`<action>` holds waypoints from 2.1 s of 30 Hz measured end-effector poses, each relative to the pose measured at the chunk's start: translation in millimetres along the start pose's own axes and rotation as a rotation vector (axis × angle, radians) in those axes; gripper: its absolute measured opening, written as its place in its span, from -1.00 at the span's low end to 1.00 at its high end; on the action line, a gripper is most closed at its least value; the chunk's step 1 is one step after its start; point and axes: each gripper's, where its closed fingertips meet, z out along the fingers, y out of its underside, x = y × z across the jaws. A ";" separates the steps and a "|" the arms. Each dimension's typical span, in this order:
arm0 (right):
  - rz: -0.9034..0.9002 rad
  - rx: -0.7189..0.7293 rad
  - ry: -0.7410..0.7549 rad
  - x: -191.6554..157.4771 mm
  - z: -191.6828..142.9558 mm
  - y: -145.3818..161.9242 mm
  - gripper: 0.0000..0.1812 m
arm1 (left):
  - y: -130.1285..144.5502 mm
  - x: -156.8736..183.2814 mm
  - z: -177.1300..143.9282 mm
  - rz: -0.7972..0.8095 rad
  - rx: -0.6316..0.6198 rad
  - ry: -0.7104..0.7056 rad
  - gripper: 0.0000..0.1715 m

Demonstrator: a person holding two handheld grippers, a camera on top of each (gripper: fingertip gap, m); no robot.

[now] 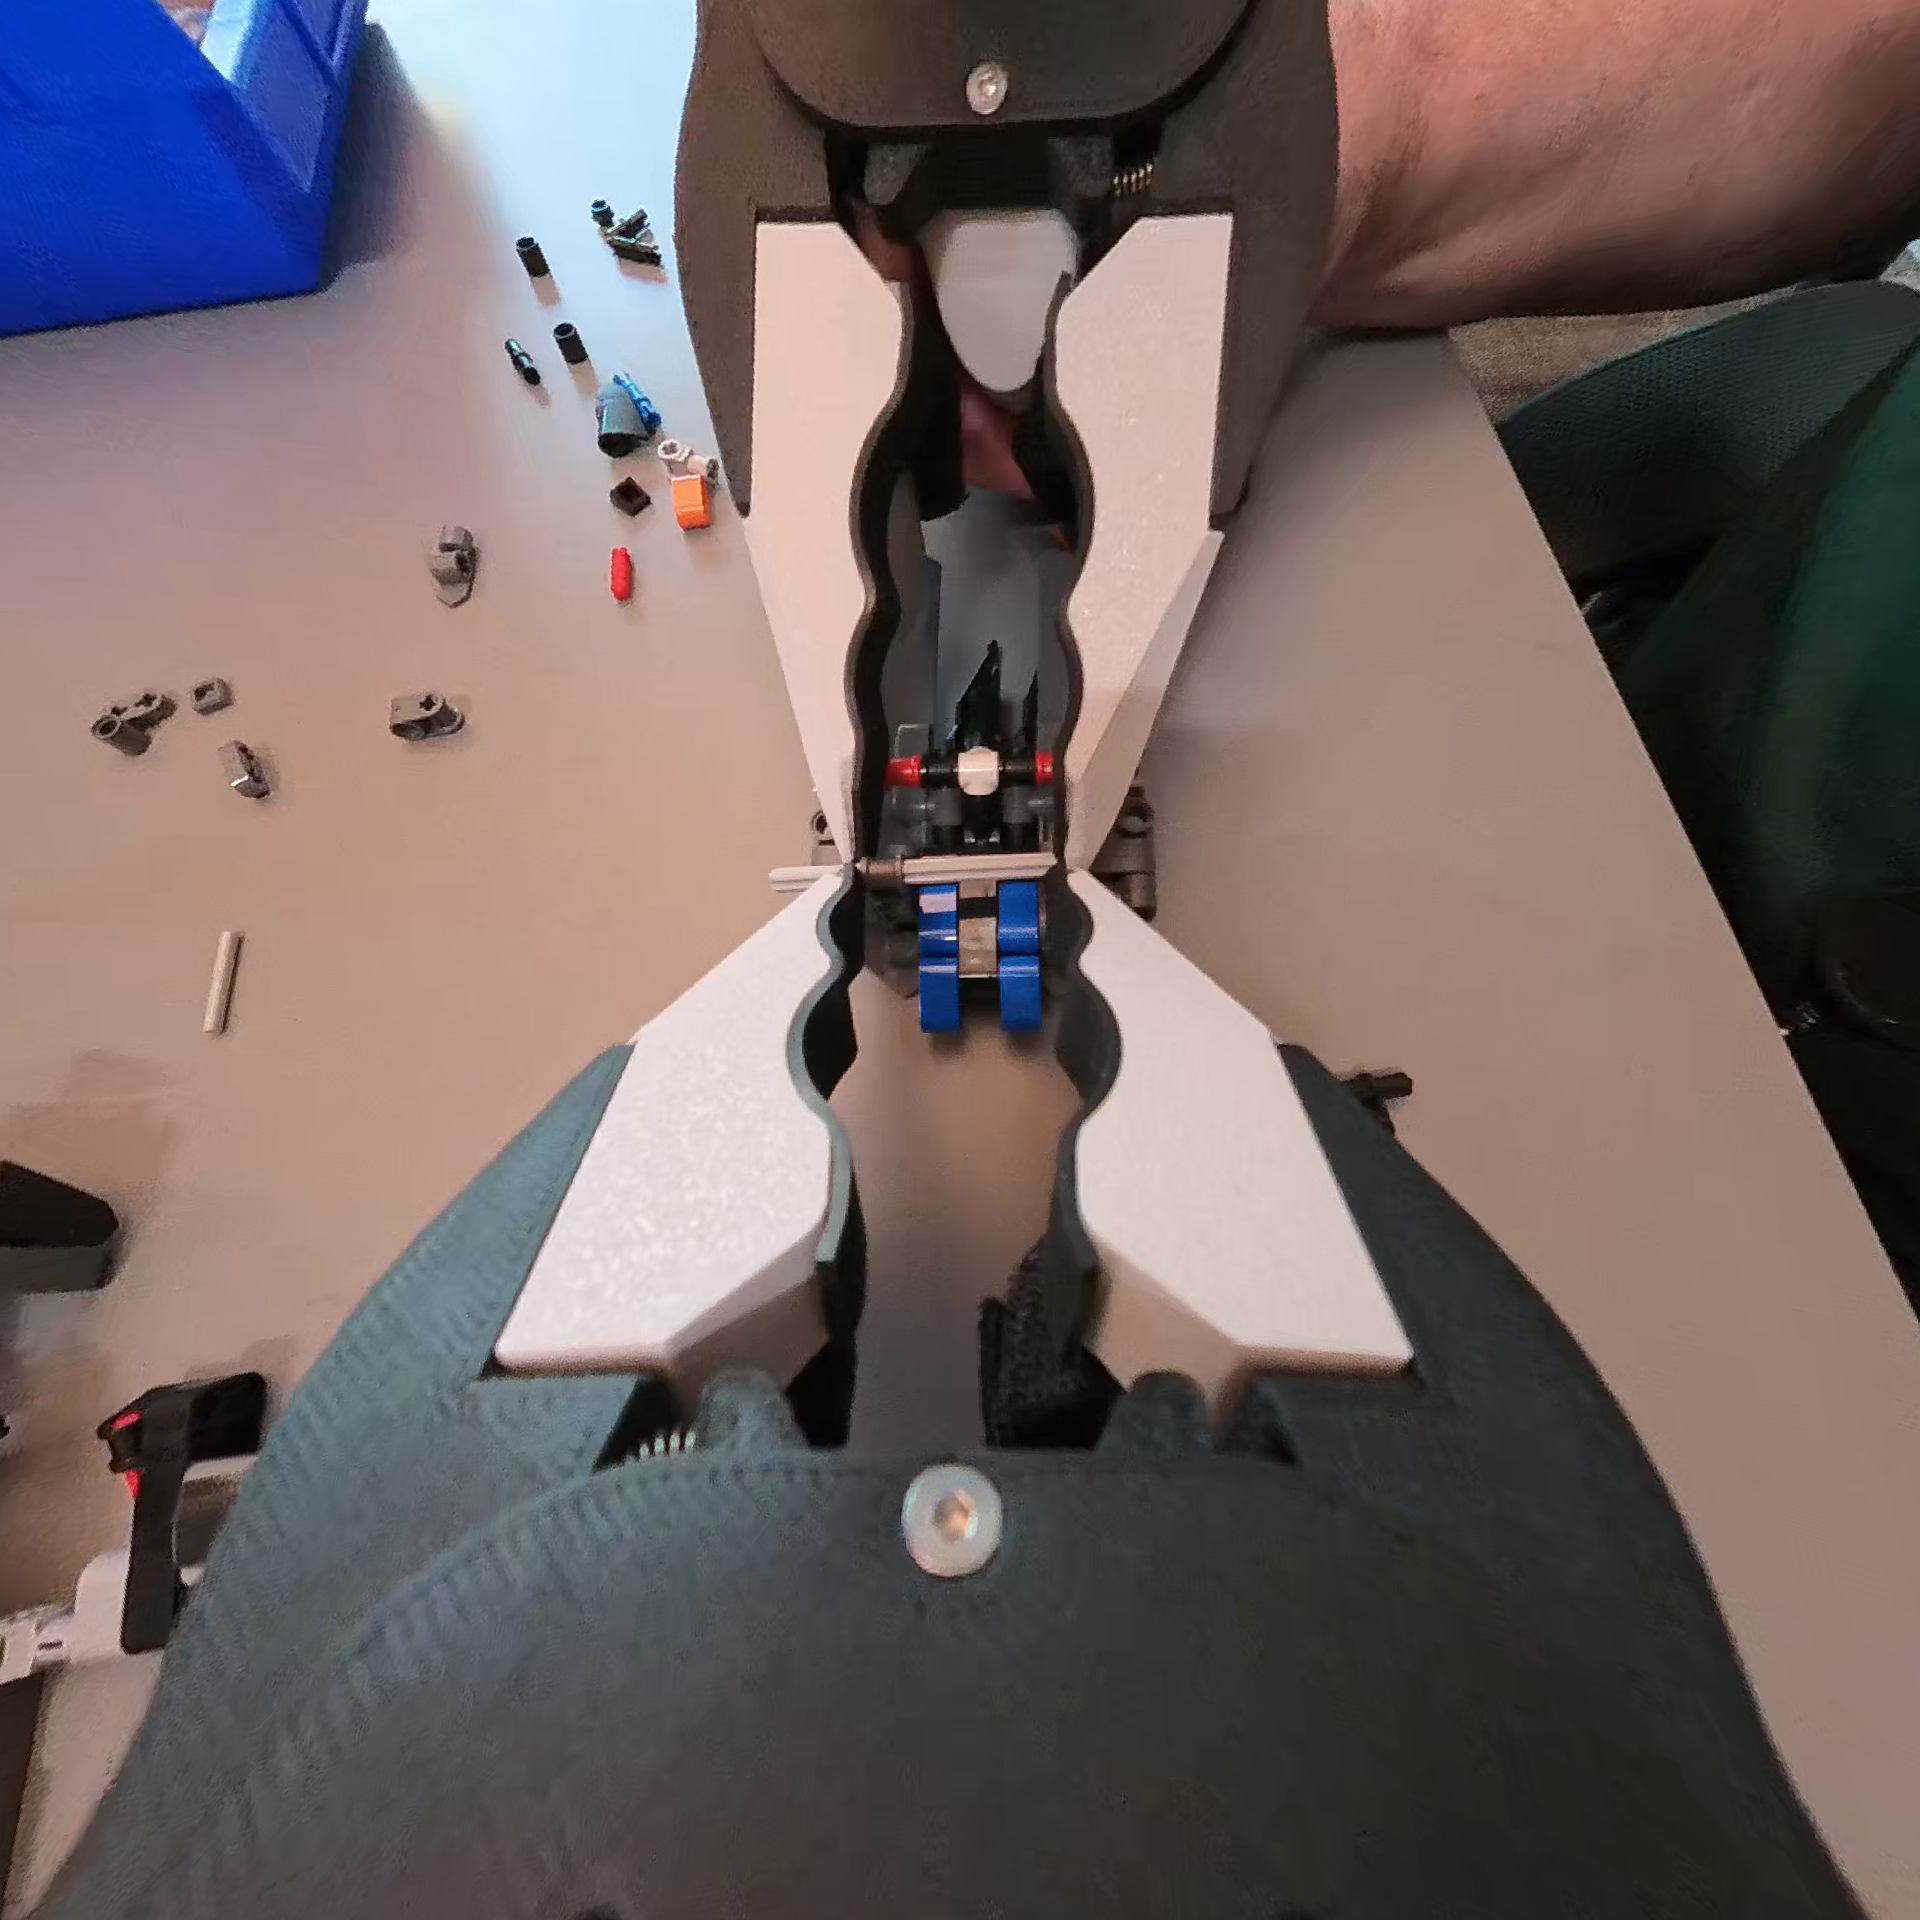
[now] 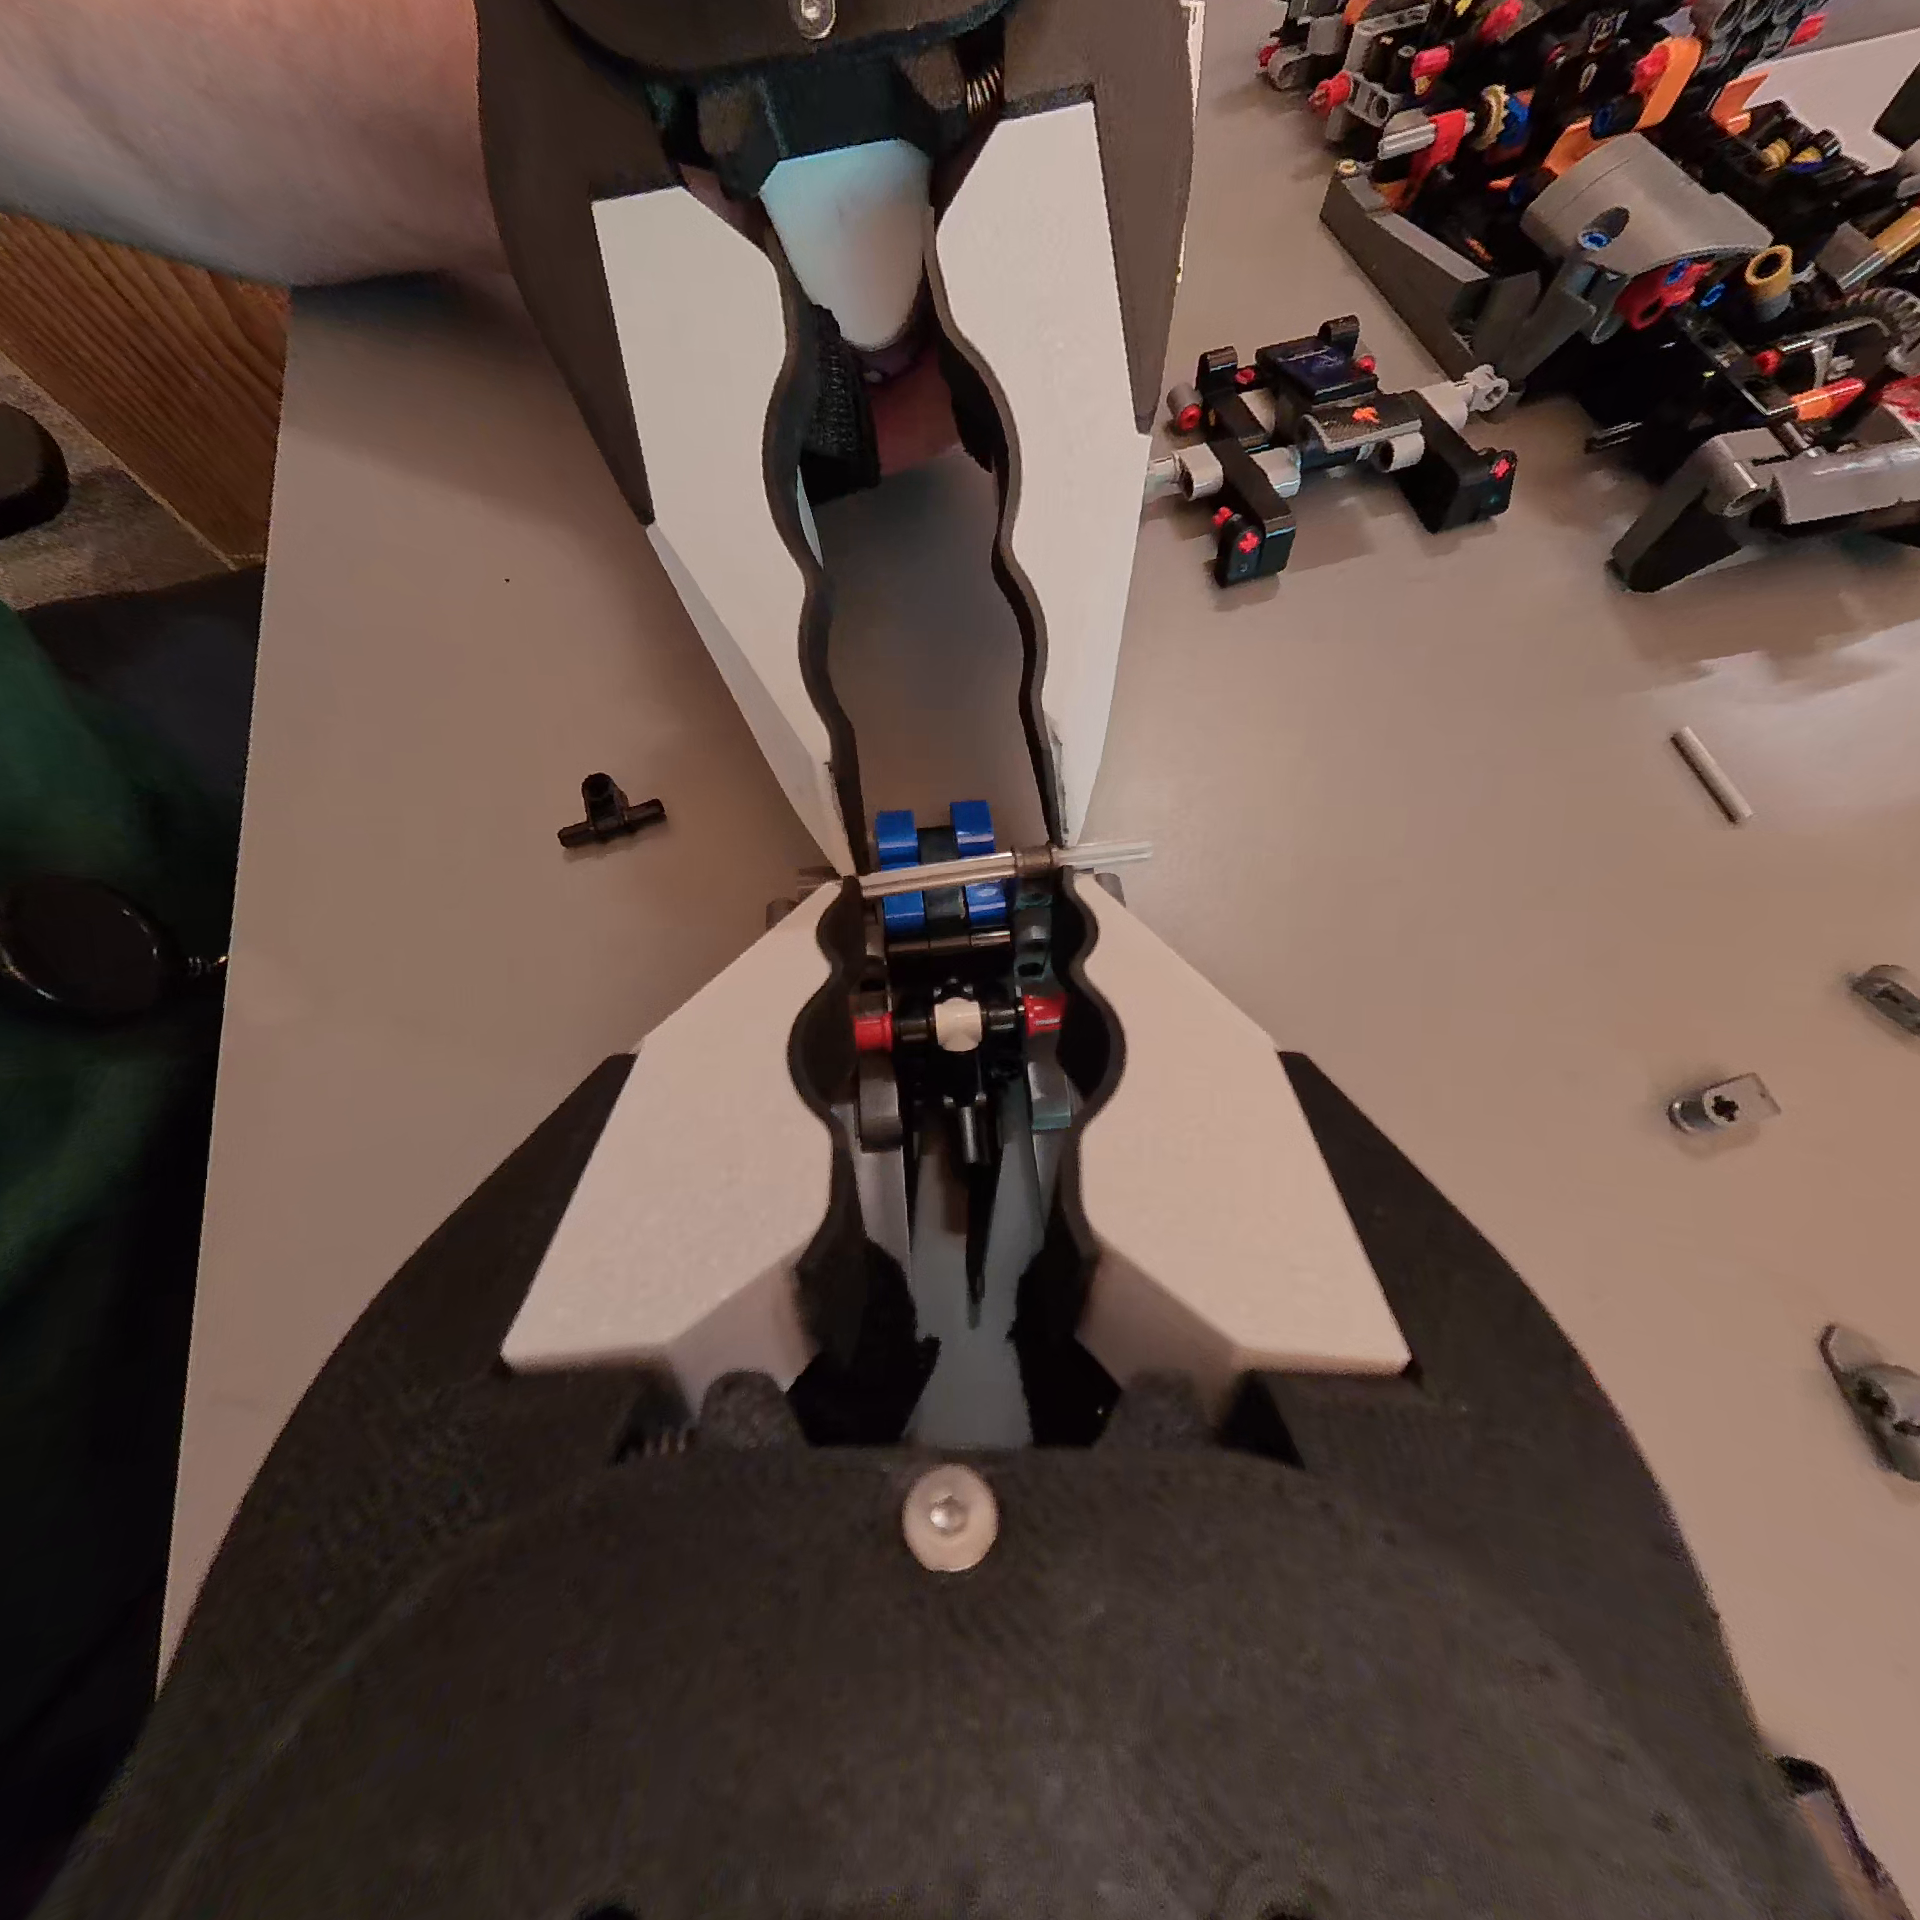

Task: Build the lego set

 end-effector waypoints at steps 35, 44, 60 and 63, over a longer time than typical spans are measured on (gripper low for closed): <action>-0.163 0.035 -0.143 -17.1 -13.3 -2.4 -0.94 | 2.1 -6.5 -6.8 0.180 -0.115 -0.080 -0.62; -0.068 -0.033 -0.071 -3.2 -26.7 8.2 -0.81 | 12.3 -2.4 8.5 0.226 -0.253 -0.096 -0.97; -0.027 -0.057 -0.008 -8.5 -21.8 17.9 -0.95 | 6.4 5.4 15.1 0.232 -0.312 -0.147 -0.97; -0.034 -0.034 -0.023 -9.8 -23.2 16.7 -0.95 | 4.8 7.3 12.4 0.236 -0.295 -0.138 -0.97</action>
